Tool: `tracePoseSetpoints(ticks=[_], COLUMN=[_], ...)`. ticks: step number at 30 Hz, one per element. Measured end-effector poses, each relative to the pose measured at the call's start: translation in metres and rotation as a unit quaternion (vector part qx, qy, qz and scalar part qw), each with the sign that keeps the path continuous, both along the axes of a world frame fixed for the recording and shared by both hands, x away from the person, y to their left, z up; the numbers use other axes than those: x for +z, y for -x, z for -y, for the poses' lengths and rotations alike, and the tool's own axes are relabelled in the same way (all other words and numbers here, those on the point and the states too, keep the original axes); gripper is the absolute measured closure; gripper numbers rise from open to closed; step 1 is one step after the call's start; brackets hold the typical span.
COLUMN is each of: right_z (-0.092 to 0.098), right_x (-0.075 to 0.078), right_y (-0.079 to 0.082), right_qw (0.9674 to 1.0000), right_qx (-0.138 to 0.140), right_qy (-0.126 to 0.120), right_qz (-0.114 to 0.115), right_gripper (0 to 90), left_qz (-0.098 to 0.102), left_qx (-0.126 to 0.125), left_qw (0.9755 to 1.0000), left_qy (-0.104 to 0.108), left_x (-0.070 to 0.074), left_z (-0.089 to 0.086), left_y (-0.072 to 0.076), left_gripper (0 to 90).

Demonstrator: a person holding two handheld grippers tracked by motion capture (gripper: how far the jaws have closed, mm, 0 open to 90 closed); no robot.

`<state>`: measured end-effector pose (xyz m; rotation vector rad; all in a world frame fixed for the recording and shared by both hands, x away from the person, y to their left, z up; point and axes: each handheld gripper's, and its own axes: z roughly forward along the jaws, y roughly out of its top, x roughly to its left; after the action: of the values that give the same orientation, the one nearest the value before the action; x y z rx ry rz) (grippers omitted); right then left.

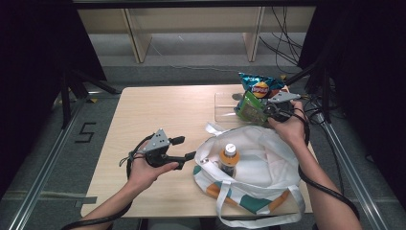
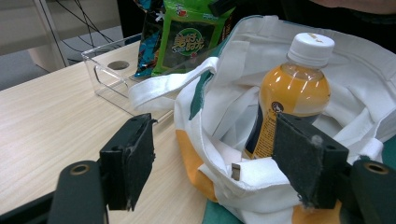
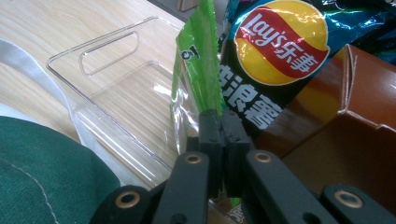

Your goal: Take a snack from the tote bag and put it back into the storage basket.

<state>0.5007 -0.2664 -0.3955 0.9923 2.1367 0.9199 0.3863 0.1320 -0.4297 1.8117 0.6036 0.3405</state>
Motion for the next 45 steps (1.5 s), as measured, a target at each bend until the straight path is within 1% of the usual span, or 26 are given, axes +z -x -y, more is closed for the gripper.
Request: tracePoseSetpoints(ticks=[1, 2, 3, 4, 5, 6, 7, 9, 10, 12, 13, 14, 17, 19, 25, 28, 29, 33, 34, 36, 39, 40, 41, 43, 44, 45], right_z=[-0.001, 0.001, 0.000, 0.000, 0.000, 0.001, 0.000, -0.001, -0.001, 0.000, -0.001, 0.000, -0.001, -0.001, 0.001, 0.001, 0.002, 0.004, 0.004, 0.005, 0.005, 0.005, 0.003, 0.002, 0.001, 0.001], right_x=[0.000, 0.002, 0.002, 0.002, 0.003, 0.004, 0.005, 0.007, 0.007, 0.008, 0.007, 0.008, 0.010, 0.013, 0.021, 0.024, 0.025, 0.031, 0.031, 0.033, 0.034, 0.035, 0.035, 0.036, 0.035, 0.035], right_y=[0.001, 0.000, 0.001, 0.001, 0.001, 0.000, 0.000, 0.002, 0.002, 0.003, 0.004, 0.004, 0.009, 0.011, 0.018, 0.026, 0.028, 0.041, 0.044, 0.050, 0.059, 0.063, 0.067, 0.073, 0.075, 0.078], right_qw=[1.0000, 1.0000, 0.9999, 0.9999, 0.9999, 0.9998, 0.9997, 0.9997, 0.9996, 0.9995, 0.9992, 0.9992, 0.9986, 0.9984, 0.9974, 0.9964, 0.9959, 0.9945, 0.9934, 0.9928, 0.9912, 0.9910, 0.9898, 0.9891, 0.9888, 0.9886], right_qx=[-0.005, 0.001, -0.003, 0.006, 0.006, 0.012, 0.012, 0.018, 0.015, 0.022, 0.020, 0.023, 0.023, 0.028, 0.025, 0.019, 0.019, 0.023, 0.020, 0.026, 0.034, 0.039, 0.036, 0.044, 0.048, 0.051], right_qy=[-0.008, -0.004, -0.014, -0.007, -0.015, -0.007, -0.012, -0.014, -0.016, -0.016, -0.026, -0.026, -0.044, -0.045, -0.058, -0.073, -0.079, -0.096, -0.105, -0.111, -0.121, -0.124, -0.136, -0.140, -0.139, -0.140], right_qz=[-0.001, 0.001, -0.002, 0.006, 0.003, 0.016, 0.018, 0.011, 0.018, 0.013, 0.022, 0.018, 0.018, 0.022, 0.035, 0.039, 0.038, 0.035, 0.043, 0.038, 0.041, 0.032, 0.024, 0.016, 0.027, 0.022], right_gripper=[85.2, 83.4, 81.9, 79.9, 78.0, 76.7, 75.8, 74.1, 73.5, 71.1, 69.0, 67.4, 65.6, 64.1, 61.3, 59.4, 59.0, 55.8, 55.2, 54.1, 53.1, 52.5, 52.0, 51.5, 51.3, 51.2], left_qz=[0.000, 0.000, 0.000, 0.000, 0.001, 0.001, 0.000, 0.000, 0.000, 0.000, 0.000, -0.001, -0.001, -0.001, 0.000, 0.000, 0.002, 0.000, 0.000, 0.000, -0.002, -0.001, 0.000, 0.000, 0.000, 0.000], left_qx=[0.000, 0.000, 0.001, 0.003, -0.001, 0.000, 0.002, 0.001, 0.001, 0.002, 0.002, 0.002, 0.002, 0.002, 0.002, 0.000, 0.001, 0.002, 0.002, 0.003, 0.004, 0.002, 0.002, 0.005, 0.005, 0.005], left_qw=[1.0000, 1.0000, 1.0000, 1.0000, 1.0000, 1.0000, 1.0000, 1.0000, 1.0000, 1.0000, 1.0000, 1.0000, 1.0000, 1.0000, 1.0000, 1.0000, 1.0000, 1.0000, 1.0000, 1.0000, 1.0000, 1.0000, 1.0000, 1.0000, 1.0000, 1.0000], left_qy=[0.000, 0.000, -0.001, -0.004, 0.000, -0.001, -0.005, -0.005, -0.005, -0.006, -0.006, -0.005, -0.006, -0.005, -0.004, 0.001, -0.004, -0.003, -0.003, -0.004, -0.003, 0.001, 0.001, -0.002, -0.002, -0.001], left_x=[0.000, 0.000, 0.000, 0.001, 0.000, 0.000, 0.001, 0.000, 0.000, 0.000, 0.000, 0.000, 0.000, 0.000, 0.001, 0.000, 0.001, 0.001, 0.001, 0.000, 0.000, 0.000, 0.000, 0.001, 0.001, 0.001], left_z=[0.000, 0.000, 0.000, 0.000, 0.000, 0.000, 0.000, 0.001, 0.001, 0.000, 0.000, 0.000, 0.001, 0.001, 0.001, 0.001, 0.000, 0.001, 0.001, 0.001, 0.000, 0.000, 0.000, -0.001, -0.001, -0.001], left_y=[0.000, 0.000, 0.000, 0.001, 0.000, 0.000, 0.000, 0.000, 0.000, 0.000, 0.000, 0.000, 0.000, 0.000, 0.001, 0.000, -0.001, 0.000, 0.000, 0.000, 0.000, 0.000, 0.000, 0.000, 0.001, 0.001], left_gripper=[29.0, 29.1, 29.0, 29.0, 29.0, 29.0, 29.0, 29.1, 29.0, 29.1, 29.1, 29.1, 29.0, 29.1, 29.1, 29.0, 29.1, 29.1, 29.1, 29.0, 29.1, 29.1, 29.1, 29.1, 29.1, 29.1])
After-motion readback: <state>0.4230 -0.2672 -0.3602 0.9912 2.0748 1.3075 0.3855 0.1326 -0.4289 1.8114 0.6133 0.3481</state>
